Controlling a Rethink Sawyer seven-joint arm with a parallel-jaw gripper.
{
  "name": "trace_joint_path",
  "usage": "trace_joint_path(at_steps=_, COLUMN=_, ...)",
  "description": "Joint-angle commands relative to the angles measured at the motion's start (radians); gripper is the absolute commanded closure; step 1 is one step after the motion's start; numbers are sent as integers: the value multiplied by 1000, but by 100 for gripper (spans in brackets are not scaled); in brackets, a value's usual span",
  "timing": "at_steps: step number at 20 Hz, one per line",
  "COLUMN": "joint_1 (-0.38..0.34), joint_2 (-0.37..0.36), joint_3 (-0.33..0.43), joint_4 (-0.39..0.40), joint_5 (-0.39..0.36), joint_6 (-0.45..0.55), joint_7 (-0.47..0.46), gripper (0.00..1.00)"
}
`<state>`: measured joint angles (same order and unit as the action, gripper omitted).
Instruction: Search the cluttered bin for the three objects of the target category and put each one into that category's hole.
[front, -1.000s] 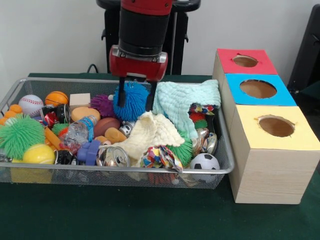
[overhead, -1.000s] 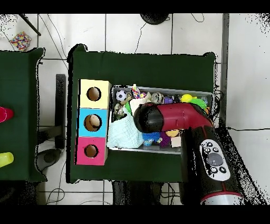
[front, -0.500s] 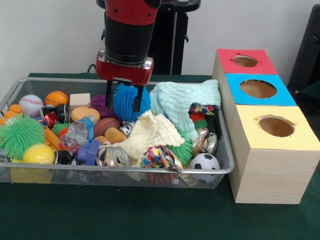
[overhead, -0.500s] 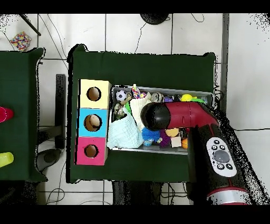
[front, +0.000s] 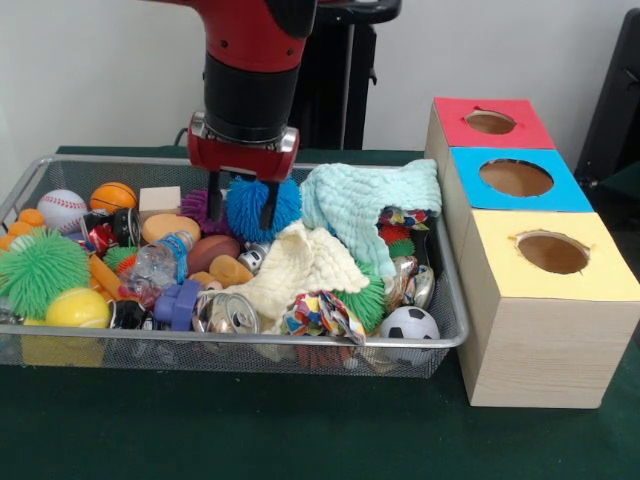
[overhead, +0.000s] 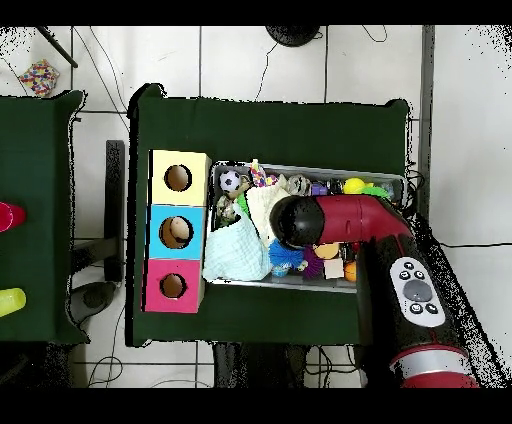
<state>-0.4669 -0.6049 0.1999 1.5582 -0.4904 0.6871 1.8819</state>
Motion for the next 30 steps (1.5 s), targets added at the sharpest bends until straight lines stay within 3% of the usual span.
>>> trace_joint_path(at_steps=1, joint_1=13, joint_2=130, joint_3=-32, joint_4=-58, joint_5=-59, joint_6=-17, joint_7=35, gripper=0)
trace_joint_path(at_steps=10, joint_1=35, joint_2=198, joint_3=-55, joint_4=-122, joint_5=-82, joint_6=-45, joint_7=6, gripper=0)
trace_joint_path(at_steps=19, joint_1=30, joint_2=273, joint_3=-57, joint_4=-134, joint_5=-75, joint_6=-214, joint_7=77, gripper=0)
trace_joint_path(at_steps=30, joint_1=69, joint_2=315, joint_3=-102, joint_4=-177, joint_5=-37, joint_6=-306, joint_7=130, gripper=0)
